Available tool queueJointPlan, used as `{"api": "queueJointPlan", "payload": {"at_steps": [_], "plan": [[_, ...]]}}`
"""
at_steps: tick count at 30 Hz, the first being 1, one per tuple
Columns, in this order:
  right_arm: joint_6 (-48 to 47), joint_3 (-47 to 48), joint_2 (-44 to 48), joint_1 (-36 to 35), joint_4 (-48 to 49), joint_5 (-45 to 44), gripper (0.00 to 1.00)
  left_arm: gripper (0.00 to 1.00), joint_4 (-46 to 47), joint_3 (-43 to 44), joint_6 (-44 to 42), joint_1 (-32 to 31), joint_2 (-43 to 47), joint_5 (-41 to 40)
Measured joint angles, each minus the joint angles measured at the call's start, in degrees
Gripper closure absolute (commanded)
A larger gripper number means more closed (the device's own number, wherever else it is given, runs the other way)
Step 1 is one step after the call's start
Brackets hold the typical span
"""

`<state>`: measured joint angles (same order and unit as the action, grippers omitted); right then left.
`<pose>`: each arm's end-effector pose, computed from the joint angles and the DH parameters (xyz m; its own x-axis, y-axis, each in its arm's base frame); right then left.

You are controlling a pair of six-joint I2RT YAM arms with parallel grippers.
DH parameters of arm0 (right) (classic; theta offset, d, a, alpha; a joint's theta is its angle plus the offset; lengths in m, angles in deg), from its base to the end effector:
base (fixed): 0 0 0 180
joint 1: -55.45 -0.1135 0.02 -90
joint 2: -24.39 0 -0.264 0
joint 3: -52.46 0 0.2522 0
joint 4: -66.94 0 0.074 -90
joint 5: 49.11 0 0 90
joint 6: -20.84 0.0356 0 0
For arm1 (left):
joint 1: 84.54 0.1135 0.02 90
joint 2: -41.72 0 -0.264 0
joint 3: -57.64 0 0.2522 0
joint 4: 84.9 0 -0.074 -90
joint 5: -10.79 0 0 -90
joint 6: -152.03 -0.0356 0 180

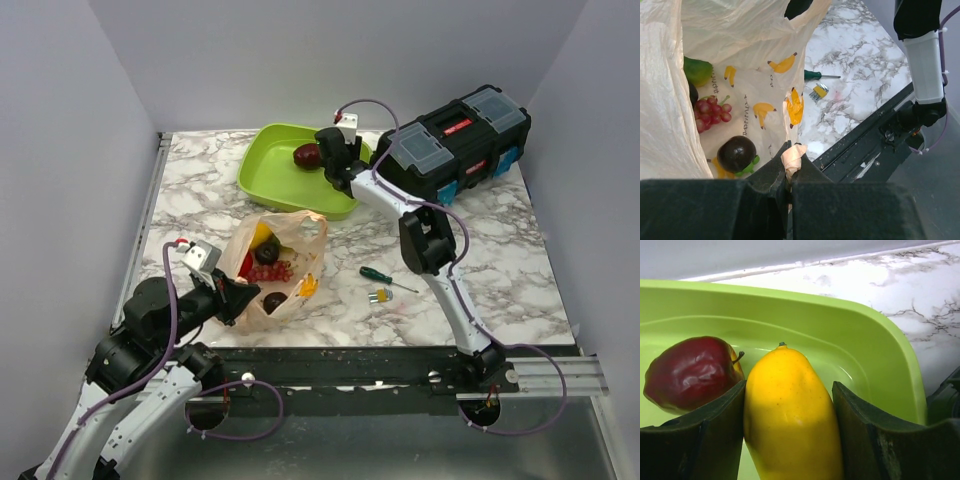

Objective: Take the fake fruits out of the plastic bag

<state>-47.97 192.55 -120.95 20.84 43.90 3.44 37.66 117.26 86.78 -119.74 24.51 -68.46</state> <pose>0.4883 0.3107 0.1921 -0.3674 0.0951 -0.9252 0.1315 0.9901 0.0496 0.0446 -0.0396 0.3334 -0.4912 -0.1569 -0.8568 0.5593 0.6973 -0.4483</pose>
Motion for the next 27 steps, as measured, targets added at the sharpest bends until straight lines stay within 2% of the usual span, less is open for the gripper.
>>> {"api": "queueJointPlan", "payload": {"at_steps": [6,12,18,24,27], "plan": [[-1.3,4.0,-3.0,0.3,0.0,-0.5,0.81,1.0,0.0,-0.4,0.0,0.0,0.7,0.0],[-4.0,4.4,-5.5,0.3,-0.6,-2.8,0.72,1.0,0.0,-0.7,0.0,0.0,1.0,0.0],[-5.6,4.4,-6.4,0.3,-1.4,-3.9,0.31,1.0,0.0,-0.7,0.0,0.0,1.2,0.4],[-6.9,4.9,-6.4,0.3,-3.1,-3.1,0.1,1.0,0.1,-0.7,0.0,1.2,1.5,1.1],[-7.3,4.9,-6.3,0.3,-4.9,-1.9,0.08,1.0,0.2,-0.9,0.0,2.2,1.6,1.5]]}}
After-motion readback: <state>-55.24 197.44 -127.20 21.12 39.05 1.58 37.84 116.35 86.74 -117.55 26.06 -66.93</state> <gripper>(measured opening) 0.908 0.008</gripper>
